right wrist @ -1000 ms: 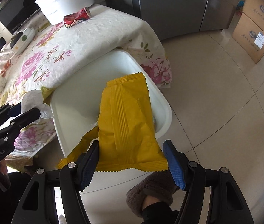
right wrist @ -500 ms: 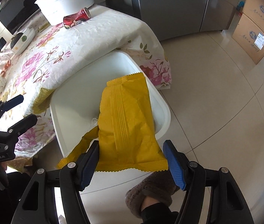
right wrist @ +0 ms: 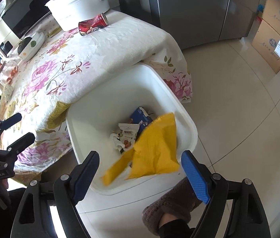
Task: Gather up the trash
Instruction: 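Move both tools back over the table, then grasp the crumpled white tissue with the left tool, then grasp the crushed red can with the right tool, then carry the tissue and red can with both tools over the white bin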
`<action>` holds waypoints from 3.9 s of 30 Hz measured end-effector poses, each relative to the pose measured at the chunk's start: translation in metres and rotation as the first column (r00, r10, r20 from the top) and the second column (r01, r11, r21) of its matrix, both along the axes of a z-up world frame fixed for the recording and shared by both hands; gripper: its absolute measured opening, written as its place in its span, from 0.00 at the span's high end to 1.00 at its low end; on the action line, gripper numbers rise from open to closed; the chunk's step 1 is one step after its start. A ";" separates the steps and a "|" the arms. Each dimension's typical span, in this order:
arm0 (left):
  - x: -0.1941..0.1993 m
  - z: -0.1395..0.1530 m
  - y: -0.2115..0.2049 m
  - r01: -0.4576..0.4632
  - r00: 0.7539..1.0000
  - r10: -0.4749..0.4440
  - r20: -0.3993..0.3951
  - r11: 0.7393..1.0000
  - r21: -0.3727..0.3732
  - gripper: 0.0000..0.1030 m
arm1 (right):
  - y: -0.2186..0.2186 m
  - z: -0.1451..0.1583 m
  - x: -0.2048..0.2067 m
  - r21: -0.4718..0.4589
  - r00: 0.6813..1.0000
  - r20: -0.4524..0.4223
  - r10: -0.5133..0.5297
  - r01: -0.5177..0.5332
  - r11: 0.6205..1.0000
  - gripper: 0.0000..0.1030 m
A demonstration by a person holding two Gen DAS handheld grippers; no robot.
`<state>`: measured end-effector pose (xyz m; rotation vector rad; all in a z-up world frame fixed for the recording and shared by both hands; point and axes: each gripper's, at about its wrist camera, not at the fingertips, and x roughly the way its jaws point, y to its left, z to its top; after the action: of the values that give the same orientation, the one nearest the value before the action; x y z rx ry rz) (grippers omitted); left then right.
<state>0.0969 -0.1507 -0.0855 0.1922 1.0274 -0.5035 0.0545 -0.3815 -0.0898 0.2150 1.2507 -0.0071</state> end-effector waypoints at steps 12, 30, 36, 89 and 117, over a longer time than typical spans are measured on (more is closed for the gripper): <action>0.001 0.011 0.055 -0.112 0.994 0.112 0.003 0.994 -0.015 0.04 | 0.033 0.005 0.012 -0.005 0.998 -0.005 0.056 -0.056 0.998 0.16; 0.048 0.033 0.224 -0.424 0.905 0.424 0.007 0.905 -0.047 0.04 | 0.093 0.039 0.073 -0.037 0.989 0.071 0.131 -0.129 0.991 0.13; 0.097 0.016 0.289 -0.521 0.853 0.521 0.033 0.853 -0.011 0.04 | 0.101 0.051 0.124 -0.075 0.981 0.124 0.153 -0.144 0.987 0.11; 0.150 0.002 0.214 -0.309 0.946 0.317 0.074 0.946 -0.096 0.70 | 0.123 0.007 0.286 -0.130 0.944 0.287 0.161 -0.128 0.983 0.17; 0.019 0.049 0.149 -0.204 0.975 0.215 0.049 0.964 -0.172 0.70 | 0.124 0.060 0.097 -0.104 0.932 0.280 0.230 -0.209 0.972 0.17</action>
<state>0.1158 -0.0019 -0.0368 -0.0480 0.9223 -0.3848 0.1519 -0.2577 -0.0295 0.0094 0.9727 0.1673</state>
